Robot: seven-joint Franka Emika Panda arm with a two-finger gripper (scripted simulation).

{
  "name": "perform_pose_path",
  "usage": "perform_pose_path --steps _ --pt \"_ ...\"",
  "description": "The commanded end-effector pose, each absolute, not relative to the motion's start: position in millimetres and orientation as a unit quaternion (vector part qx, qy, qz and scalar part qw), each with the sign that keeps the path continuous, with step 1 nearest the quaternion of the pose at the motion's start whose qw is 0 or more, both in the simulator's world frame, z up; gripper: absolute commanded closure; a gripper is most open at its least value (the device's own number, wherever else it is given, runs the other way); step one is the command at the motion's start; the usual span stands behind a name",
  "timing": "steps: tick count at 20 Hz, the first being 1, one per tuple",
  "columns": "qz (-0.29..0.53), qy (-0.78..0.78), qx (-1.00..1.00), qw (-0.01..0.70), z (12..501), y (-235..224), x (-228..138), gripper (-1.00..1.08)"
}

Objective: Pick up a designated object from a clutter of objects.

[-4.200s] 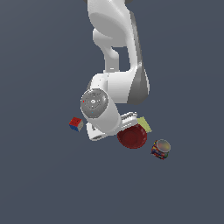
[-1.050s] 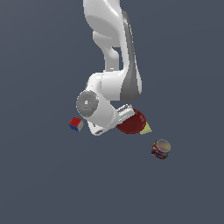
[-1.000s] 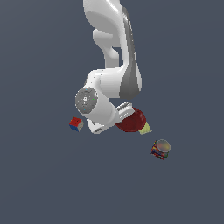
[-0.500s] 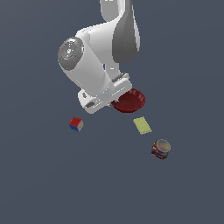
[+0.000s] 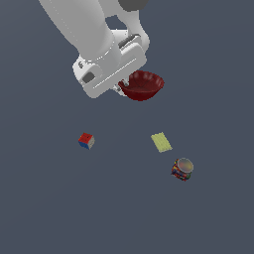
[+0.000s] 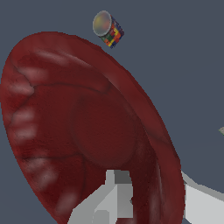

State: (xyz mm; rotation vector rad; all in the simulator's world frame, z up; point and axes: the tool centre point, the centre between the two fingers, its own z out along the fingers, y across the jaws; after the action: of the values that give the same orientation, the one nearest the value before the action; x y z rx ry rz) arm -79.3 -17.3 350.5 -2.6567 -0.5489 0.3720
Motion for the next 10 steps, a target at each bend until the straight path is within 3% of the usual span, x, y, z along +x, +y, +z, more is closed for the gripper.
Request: perform_pose_path --steps 1,10 --pt "0.133 -0.197 -0.951 0.2 374 -22 -88 1.08" --pt "0.133 -0.197 -0.951 0.2 428 -33 -104 1.08"
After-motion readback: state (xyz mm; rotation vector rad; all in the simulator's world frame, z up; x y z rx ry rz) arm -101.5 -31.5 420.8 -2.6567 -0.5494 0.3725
